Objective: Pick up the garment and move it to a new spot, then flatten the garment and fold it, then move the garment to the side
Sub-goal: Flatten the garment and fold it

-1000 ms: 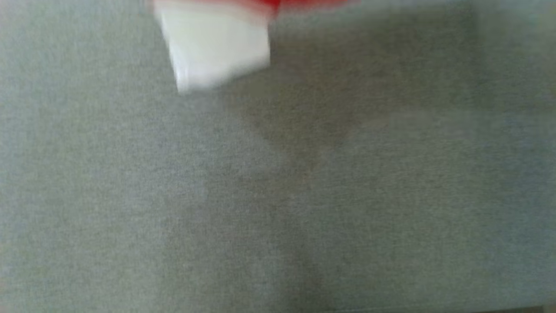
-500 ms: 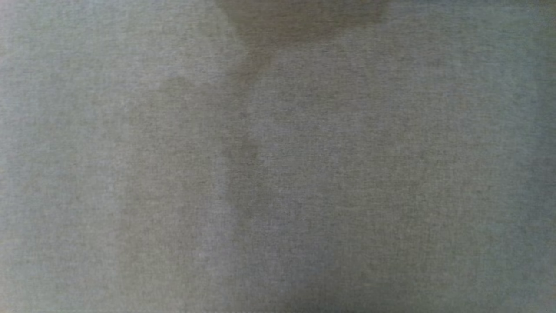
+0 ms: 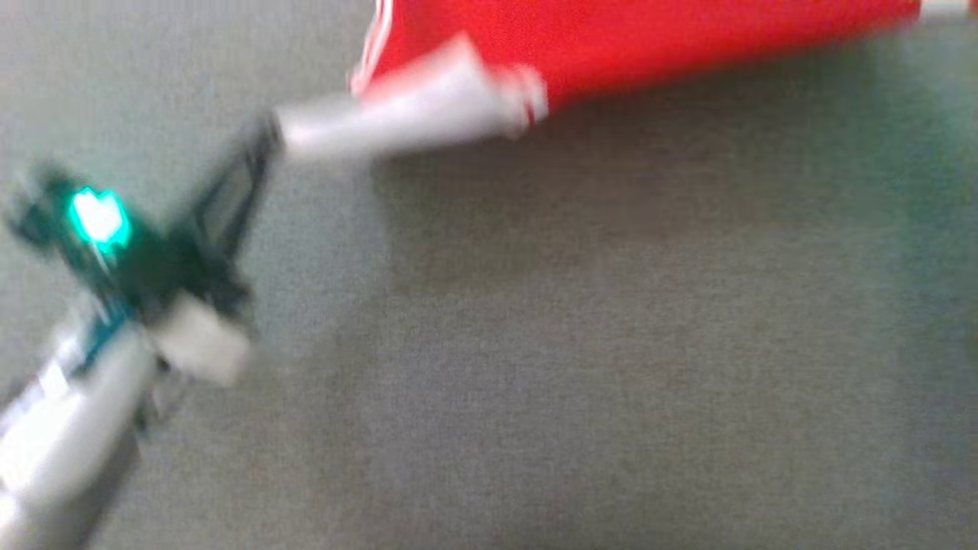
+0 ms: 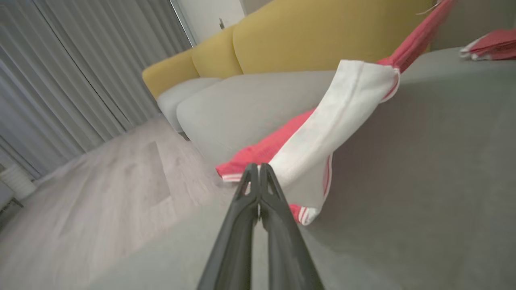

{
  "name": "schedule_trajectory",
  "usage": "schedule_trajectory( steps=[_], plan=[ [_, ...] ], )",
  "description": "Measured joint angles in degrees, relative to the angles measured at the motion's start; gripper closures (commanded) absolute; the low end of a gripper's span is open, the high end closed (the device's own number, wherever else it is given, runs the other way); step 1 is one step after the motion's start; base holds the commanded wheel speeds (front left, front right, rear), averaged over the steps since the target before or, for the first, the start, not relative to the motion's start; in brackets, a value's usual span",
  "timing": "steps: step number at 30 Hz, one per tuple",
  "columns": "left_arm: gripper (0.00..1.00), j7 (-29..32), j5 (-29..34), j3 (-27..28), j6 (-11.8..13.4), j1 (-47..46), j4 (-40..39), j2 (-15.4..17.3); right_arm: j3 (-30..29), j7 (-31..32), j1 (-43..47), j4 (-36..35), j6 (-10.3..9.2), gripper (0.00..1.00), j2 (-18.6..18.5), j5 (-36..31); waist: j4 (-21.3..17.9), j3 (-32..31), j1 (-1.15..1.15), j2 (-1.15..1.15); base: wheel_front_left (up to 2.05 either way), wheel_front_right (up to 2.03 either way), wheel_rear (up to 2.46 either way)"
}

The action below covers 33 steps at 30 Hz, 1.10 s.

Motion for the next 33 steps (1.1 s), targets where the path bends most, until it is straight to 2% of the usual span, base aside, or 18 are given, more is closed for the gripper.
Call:
schedule_trajectory(
  steps=[6,12,16,23,33],
  plan=[
    [1.00,0.0,-4.2,-1.5,5.5,18.9,-7.4,2.1,-5.5,-0.1,19.8,-7.5,0.00,1.00,1.6,-0.3,-1.3,-5.8,-0.01,0.00,0.00,0.00,0.00],
    [1.00,0.2,-5.8,-1.8,8.0,25.7,-11.9,4.3,-11.5,1.3,35.6,-16.7,0.00,1.00,5.0,-1.2,-1.6,-8.5,0.00,0.00,0.00,0.00,0.00],
    [1.00,1.6,-5.8,-2.7,9.1,28.2,-13.8,5.0,-15.0,3.4,41.5,-22.4,0.00,1.00,8.0,-3.4,-1.8,-8.5,0.01,0.00,0.00,0.00,0.00],
    [1.00,2.1,-5.6,-2.7,9.6,27.5,-14.4,5.1,-18.7,7.3,41.2,-26.7,0.00,1.00,11.3,-5.9,-2.3,-6.9,0.02,0.00,0.00,0.00,0.00],
    [1.00,2.7,-0.9,-3.0,3.8,8.1,-6.4,1.1,-17.4,10.3,28.6,-22.0,0.00,1.00,10.7,-7.4,-1.9,-2.3,0.03,0.00,0.00,0.00,0.00]
  ],
)
